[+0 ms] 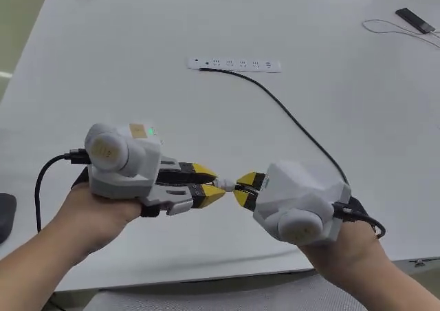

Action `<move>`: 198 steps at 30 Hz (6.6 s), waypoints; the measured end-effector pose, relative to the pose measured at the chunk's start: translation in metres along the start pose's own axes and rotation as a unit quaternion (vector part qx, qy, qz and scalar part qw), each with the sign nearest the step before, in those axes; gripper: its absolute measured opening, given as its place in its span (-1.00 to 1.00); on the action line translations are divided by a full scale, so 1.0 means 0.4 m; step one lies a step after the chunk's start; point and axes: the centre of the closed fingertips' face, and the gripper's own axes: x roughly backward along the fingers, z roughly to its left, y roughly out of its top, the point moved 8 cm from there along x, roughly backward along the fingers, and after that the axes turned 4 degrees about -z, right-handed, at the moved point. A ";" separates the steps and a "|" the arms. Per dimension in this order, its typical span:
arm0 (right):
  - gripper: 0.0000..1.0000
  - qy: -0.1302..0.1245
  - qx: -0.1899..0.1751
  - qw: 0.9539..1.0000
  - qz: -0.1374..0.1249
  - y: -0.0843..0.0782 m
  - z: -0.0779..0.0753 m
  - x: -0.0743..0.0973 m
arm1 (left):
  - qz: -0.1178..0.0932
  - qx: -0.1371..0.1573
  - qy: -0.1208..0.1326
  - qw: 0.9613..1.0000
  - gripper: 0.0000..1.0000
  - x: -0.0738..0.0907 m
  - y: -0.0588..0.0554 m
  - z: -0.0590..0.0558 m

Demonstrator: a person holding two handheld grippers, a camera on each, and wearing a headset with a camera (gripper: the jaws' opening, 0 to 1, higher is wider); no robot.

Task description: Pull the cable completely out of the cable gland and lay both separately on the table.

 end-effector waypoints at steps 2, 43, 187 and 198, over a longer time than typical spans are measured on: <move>-1.00 -0.005 -0.008 1.000 -0.001 0.000 -0.001 0.002 | -0.004 0.002 0.001 1.000 -0.71 0.001 0.002 -0.005; -1.00 -0.071 -0.326 0.942 0.035 -0.227 -0.054 0.011 | -0.009 -0.020 0.011 1.000 -0.71 -0.018 0.020 -0.019; -0.58 -0.009 -0.124 0.992 -0.024 -0.087 -0.066 0.027 | -0.023 0.015 0.026 0.999 -0.71 0.000 0.027 0.004; -0.75 0.008 -0.030 0.999 -0.037 -0.003 -0.046 0.005 | -0.021 0.014 0.027 0.999 -0.71 0.006 0.025 0.006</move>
